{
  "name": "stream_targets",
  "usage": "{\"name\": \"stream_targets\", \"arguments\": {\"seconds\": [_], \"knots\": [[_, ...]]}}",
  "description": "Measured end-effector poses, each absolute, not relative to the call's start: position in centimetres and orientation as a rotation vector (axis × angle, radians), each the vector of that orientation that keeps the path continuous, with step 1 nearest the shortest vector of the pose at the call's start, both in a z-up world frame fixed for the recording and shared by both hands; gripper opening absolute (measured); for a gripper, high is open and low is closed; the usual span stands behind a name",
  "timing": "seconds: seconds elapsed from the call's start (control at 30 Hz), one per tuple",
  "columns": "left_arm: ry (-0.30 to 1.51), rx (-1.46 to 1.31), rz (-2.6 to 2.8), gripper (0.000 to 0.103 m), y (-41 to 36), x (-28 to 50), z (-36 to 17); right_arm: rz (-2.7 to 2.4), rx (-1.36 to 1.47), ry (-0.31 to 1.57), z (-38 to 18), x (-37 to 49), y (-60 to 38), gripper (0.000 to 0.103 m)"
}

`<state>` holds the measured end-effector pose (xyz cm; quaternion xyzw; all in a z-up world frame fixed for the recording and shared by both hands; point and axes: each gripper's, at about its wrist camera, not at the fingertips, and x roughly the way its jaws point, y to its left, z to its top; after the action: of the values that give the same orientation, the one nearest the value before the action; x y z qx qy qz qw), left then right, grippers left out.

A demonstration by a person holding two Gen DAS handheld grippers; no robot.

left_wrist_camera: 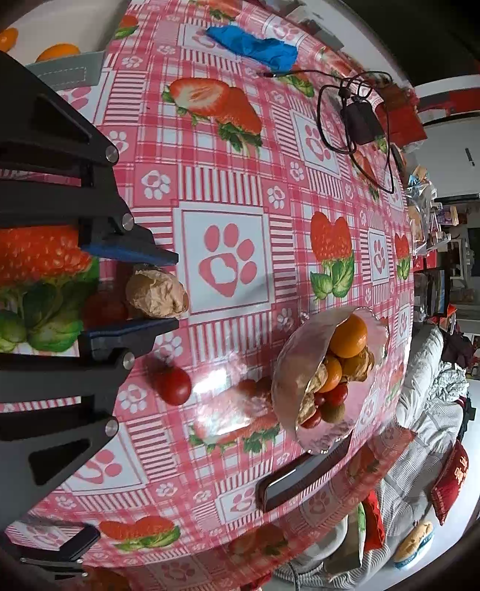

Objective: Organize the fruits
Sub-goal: 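Grasp a tan papery fruit with the left gripper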

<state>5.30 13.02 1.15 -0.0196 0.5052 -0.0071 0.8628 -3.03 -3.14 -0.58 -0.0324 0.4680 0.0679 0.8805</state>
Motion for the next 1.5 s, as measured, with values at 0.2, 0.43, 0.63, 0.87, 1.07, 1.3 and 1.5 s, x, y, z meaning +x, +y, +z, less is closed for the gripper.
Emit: {"name": "stream_targets", "arguments": {"seconds": [0.2, 0.43, 0.63, 0.87, 1.07, 1.3, 1.5], "knots": [[1.052, -0.018, -0.062, 0.03, 12.4, 1.2, 1.2, 0.14, -0.067, 0.974, -0.6, -3.1, -3.2, 0.103], [1.044, -0.052, -0.09, 0.03, 12.3, -4.1, 1.4, 0.141, -0.067, 0.974, -0.6, -3.0, -3.1, 0.103], [1.04, -0.108, -0.107, 0.03, 13.1, -7.4, 1.5, 0.141, -0.067, 0.973, -0.6, -3.0, -3.2, 0.103], [1.003, -0.245, -0.065, 0.03, 16.5, -8.6, 2.7, 0.14, -0.067, 0.972, -0.6, -3.0, -3.2, 0.103], [0.986, -0.26, -0.038, 0.03, 18.2, -9.7, 3.1, 0.14, -0.067, 0.971, -0.6, -2.9, -3.2, 0.103], [1.025, -0.173, -0.015, 0.03, 16.9, -9.9, 1.6, 0.141, -0.067, 0.971, -0.6, -2.9, -3.2, 0.103], [1.011, -0.095, 0.003, 0.03, 15.1, -9.9, 1.4, 0.14, -0.067, 0.971, -0.6, -2.9, -3.2, 0.103]]}}
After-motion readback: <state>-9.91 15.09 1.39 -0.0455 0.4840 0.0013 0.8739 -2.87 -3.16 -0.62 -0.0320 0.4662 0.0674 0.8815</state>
